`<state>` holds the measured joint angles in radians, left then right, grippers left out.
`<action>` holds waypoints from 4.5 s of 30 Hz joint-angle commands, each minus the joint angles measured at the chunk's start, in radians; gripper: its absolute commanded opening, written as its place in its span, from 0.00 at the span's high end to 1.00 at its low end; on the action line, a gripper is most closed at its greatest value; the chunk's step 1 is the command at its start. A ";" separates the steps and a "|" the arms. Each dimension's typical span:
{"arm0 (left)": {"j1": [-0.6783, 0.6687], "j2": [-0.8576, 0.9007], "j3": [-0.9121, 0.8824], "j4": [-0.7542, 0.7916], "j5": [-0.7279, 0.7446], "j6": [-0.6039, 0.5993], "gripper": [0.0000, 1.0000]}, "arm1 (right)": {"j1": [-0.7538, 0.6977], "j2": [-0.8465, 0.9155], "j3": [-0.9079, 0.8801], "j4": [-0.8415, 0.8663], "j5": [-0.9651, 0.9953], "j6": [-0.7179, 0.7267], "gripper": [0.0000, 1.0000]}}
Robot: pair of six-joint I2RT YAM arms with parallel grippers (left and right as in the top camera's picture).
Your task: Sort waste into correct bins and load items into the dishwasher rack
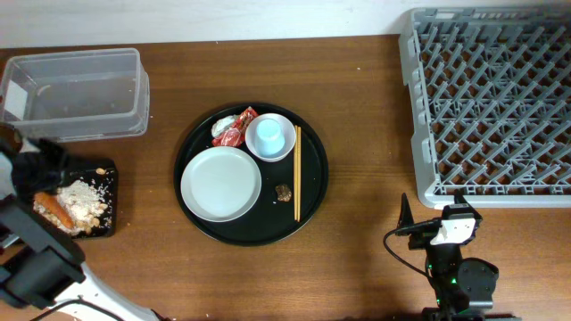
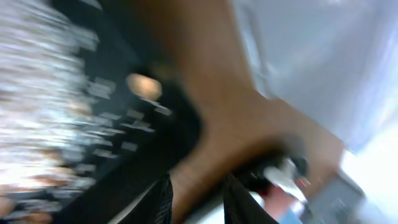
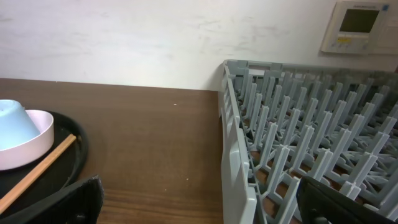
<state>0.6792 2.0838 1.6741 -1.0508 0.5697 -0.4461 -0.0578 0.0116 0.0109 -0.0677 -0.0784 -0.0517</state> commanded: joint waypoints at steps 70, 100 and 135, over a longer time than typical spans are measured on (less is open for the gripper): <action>-1.327 -0.037 -0.325 0.259 -0.674 -0.266 0.58 | 0.006 -0.007 -0.005 -0.005 0.005 0.004 0.02; -1.173 -0.325 -0.268 0.083 -0.829 -0.256 0.64 | 0.006 -0.007 -0.005 -0.005 0.005 0.004 0.02; -1.278 -0.322 -0.590 0.418 -0.505 -0.144 0.51 | 0.006 -0.007 -0.005 -0.005 0.005 0.004 0.02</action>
<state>-0.5686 1.7199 1.0882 -0.6365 0.0975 -0.5800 -0.0578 0.0120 0.0109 -0.0677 -0.0784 -0.0525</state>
